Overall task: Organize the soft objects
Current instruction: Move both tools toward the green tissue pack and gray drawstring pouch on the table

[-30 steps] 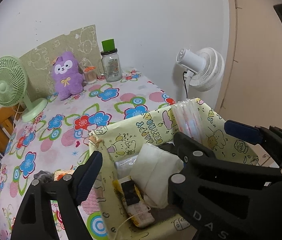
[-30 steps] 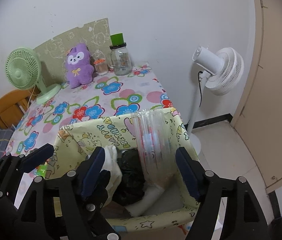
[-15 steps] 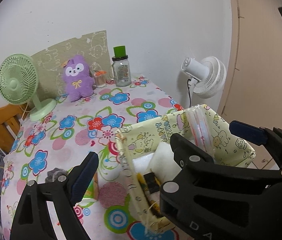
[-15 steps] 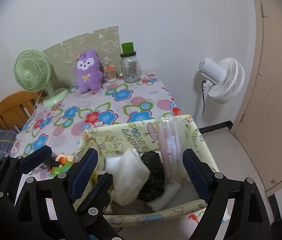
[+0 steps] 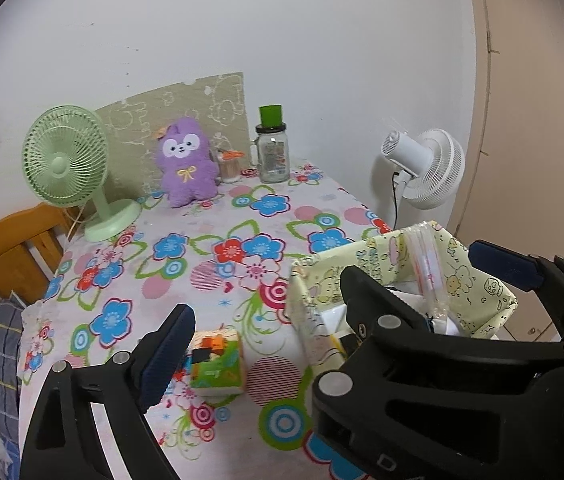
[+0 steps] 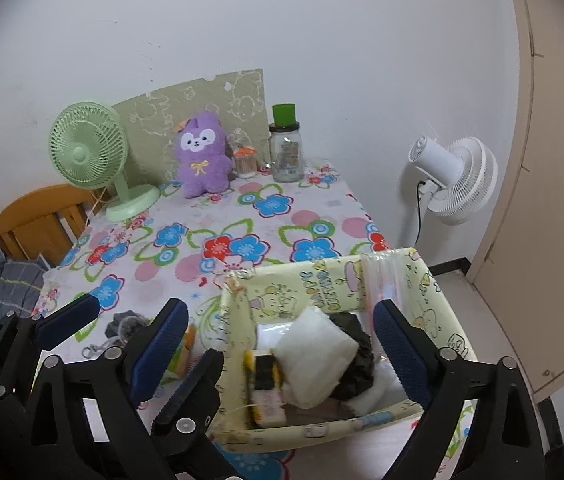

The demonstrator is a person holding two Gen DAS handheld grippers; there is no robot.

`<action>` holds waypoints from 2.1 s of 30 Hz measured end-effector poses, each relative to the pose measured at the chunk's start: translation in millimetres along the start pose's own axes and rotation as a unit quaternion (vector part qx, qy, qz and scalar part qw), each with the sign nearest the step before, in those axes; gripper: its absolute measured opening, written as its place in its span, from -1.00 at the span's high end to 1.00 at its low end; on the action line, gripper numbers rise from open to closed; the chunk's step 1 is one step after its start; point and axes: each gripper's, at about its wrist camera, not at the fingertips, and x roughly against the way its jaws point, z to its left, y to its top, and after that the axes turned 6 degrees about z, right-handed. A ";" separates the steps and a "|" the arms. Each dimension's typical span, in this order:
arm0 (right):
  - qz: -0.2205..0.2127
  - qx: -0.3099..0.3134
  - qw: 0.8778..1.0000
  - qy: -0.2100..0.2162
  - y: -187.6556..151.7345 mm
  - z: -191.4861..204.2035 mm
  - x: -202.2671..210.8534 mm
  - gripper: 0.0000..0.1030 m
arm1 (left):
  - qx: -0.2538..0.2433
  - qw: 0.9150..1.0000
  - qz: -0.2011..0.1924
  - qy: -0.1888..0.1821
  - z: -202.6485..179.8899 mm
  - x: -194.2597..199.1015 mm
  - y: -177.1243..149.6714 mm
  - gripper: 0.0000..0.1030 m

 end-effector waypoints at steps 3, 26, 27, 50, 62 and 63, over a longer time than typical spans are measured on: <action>-0.005 0.005 1.000 -0.001 1.5 9.4 4.3 -0.88 | 0.003 1.000 -0.004 0.002 8.2 6.0 -1.9 -0.82; -0.019 0.020 1.000 0.013 -7.6 78.2 0.2 -0.88 | 0.029 0.999 -0.014 0.019 74.0 14.5 -23.7 -0.83; -0.019 0.020 0.999 0.016 -8.8 80.8 -2.0 -0.88 | 0.028 0.999 -0.013 0.023 77.4 12.8 -25.6 -0.83; 0.045 0.020 0.998 0.048 -34.9 125.1 -73.9 -0.88 | 0.044 0.998 0.027 0.028 127.7 -40.1 -60.3 -0.83; 0.089 0.027 0.995 0.039 -39.6 131.7 -115.3 -0.64 | 0.049 0.996 0.064 0.041 138.4 -75.6 -67.4 -0.82; 0.093 0.029 0.995 0.037 -39.9 131.9 -119.3 -0.61 | 0.049 0.996 0.069 0.041 138.6 -78.9 -67.7 -0.82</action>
